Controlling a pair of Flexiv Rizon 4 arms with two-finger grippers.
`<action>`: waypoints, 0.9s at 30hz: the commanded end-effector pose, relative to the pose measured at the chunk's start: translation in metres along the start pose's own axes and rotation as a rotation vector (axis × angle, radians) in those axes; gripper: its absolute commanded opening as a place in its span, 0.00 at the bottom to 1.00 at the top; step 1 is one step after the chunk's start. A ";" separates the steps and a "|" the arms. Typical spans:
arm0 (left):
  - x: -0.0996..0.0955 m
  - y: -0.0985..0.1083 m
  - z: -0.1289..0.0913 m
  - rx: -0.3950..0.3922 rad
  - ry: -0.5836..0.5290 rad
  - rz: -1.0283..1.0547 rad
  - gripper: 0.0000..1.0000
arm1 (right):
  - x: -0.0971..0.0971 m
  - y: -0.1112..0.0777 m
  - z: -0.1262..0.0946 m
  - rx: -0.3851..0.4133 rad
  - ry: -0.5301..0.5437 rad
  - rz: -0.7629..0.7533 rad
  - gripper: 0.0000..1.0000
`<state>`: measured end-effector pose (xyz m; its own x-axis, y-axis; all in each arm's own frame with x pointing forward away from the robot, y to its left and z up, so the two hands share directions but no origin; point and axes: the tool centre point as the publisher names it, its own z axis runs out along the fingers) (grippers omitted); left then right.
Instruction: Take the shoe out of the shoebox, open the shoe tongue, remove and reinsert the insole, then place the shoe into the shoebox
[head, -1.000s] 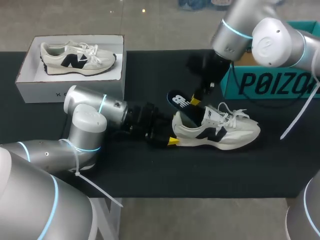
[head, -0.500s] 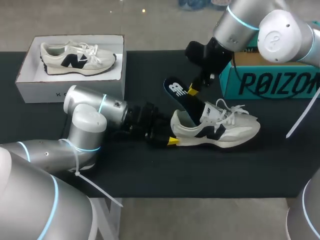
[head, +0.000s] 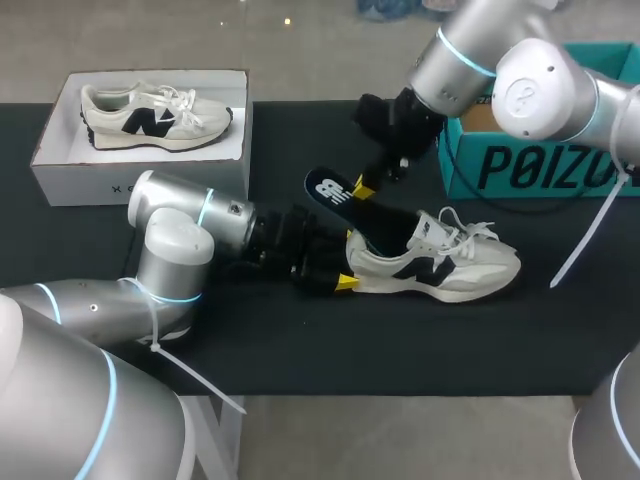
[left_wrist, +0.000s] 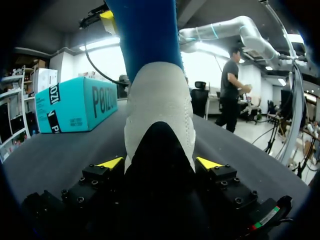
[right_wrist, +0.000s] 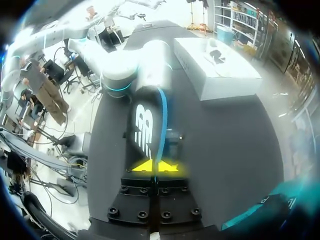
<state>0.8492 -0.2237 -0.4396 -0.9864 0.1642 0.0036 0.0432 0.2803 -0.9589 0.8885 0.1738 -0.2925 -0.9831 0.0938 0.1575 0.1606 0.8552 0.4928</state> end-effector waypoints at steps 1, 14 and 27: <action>-0.001 0.004 0.002 0.000 0.001 0.000 0.00 | -0.008 0.017 0.005 -0.003 0.004 -0.012 0.00; -0.001 0.004 0.002 0.000 0.001 0.000 0.00 | -0.015 0.075 -0.038 -0.080 -0.070 -0.089 0.00; -0.001 0.004 0.002 0.000 0.001 0.000 0.00 | 0.018 0.104 -0.146 -0.065 -0.280 -0.070 0.00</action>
<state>0.8491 -0.2239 -0.4395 -0.9864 0.1643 0.0035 0.0432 0.2803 -0.9590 0.9223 0.2142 -0.1446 -0.9901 0.1233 -0.0676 0.0634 0.8205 0.5681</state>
